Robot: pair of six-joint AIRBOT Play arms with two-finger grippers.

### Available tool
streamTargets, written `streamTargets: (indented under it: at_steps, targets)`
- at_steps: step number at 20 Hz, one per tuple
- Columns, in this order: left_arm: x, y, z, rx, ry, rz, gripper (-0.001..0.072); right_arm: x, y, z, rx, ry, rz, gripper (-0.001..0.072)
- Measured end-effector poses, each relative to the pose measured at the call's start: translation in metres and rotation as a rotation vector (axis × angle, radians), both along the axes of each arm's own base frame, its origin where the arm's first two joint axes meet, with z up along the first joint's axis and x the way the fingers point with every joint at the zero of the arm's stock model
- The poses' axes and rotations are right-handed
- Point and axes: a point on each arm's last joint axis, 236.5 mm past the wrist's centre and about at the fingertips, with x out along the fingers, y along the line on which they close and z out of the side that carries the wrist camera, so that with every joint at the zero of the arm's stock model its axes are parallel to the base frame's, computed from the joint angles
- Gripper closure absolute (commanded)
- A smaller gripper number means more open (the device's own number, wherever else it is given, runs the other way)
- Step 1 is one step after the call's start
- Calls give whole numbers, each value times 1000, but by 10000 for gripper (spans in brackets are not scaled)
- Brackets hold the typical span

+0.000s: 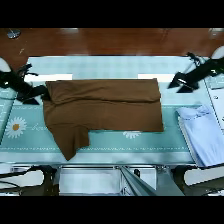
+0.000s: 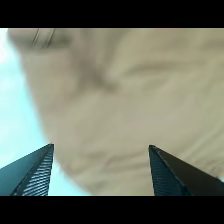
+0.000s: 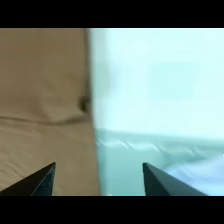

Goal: Fold the shirts.

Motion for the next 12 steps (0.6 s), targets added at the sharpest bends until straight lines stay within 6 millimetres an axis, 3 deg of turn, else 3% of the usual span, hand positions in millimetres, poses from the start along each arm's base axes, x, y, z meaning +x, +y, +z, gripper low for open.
streamTargets:
  at_steps: [2,3,5,9,12]
  targets:
    - [-38,11,-5,-34,30,62,4,-27,-23,0,-7,-15,-95,93]
    - [-57,13,-11,-70,34,108,4,-42,-24,-3,18,-33,-141,93]
    - [-81,8,-18,-172,-19,228,5,-66,-8,-10,100,-93,-189,93]
    - [-105,-3,-33,-323,-142,446,4,-104,32,-31,240,-133,-238,93]
    - [-113,-23,-50,-382,-156,485,5,-120,48,-42,293,-131,-258,93]
